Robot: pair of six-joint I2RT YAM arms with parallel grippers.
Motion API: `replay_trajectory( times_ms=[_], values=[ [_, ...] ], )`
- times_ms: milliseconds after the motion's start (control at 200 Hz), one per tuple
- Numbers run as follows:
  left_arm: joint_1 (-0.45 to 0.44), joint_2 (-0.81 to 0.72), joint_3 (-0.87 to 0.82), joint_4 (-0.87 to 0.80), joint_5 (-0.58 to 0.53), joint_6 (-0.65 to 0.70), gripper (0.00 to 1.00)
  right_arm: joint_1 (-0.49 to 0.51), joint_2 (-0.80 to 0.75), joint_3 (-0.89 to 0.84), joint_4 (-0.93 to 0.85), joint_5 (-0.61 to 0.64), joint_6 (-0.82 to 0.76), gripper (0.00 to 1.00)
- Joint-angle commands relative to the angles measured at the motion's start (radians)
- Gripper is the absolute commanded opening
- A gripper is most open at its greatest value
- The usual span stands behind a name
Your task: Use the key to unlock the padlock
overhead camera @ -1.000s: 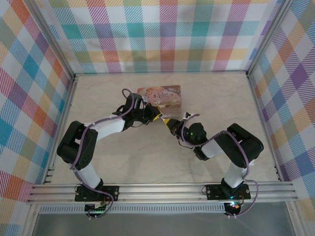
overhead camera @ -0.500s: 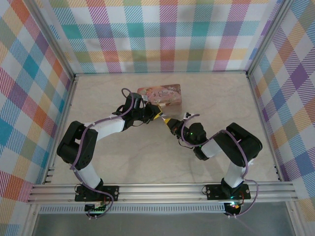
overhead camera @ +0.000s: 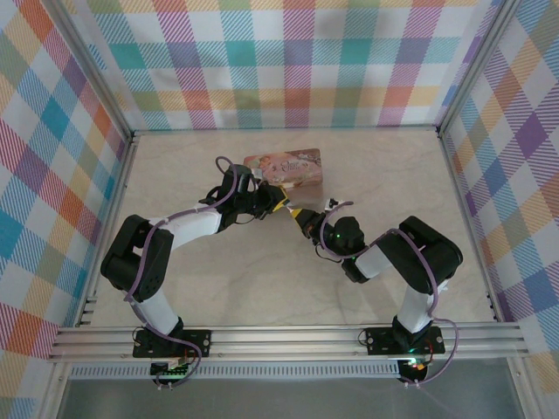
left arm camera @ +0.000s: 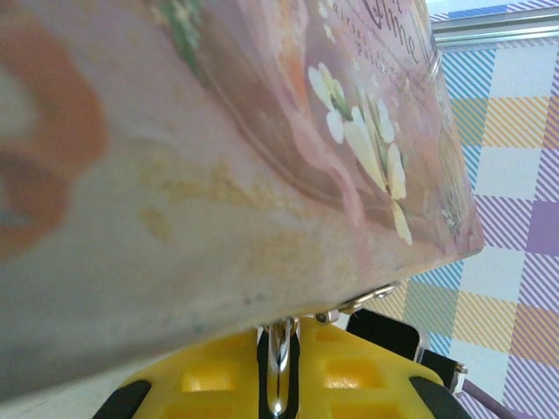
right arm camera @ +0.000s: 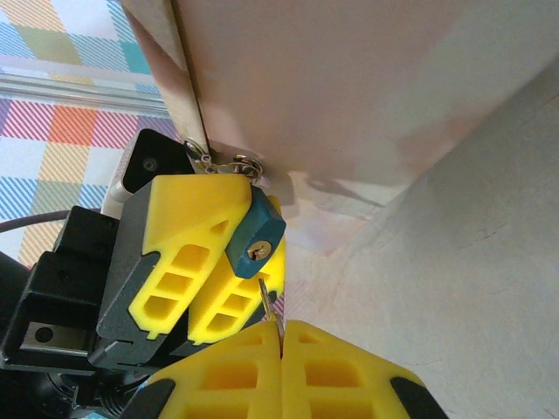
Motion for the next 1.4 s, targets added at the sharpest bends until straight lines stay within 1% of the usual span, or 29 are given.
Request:
replay_trajectory(
  times_ms=[0,315,700,1100,1395],
  values=[
    [-0.012,-0.039,-0.004,0.089,0.051,-0.030,0.12,0.008,0.011,0.026,0.060,0.019,0.005,0.00],
    [-0.012,-0.036,-0.011,0.104,0.056,-0.038,0.12,0.008,0.002,0.019,0.060,0.041,-0.001,0.00],
    [-0.014,-0.034,-0.018,0.113,0.064,-0.045,0.12,0.006,0.005,0.049,0.060,0.027,-0.011,0.00],
    [-0.023,-0.028,-0.021,0.151,0.088,-0.055,0.12,0.001,0.035,0.078,0.060,0.022,0.086,0.00],
    [-0.023,-0.026,-0.023,0.158,0.084,-0.058,0.12,-0.002,-0.018,0.037,0.060,0.034,0.054,0.00]
  ],
)
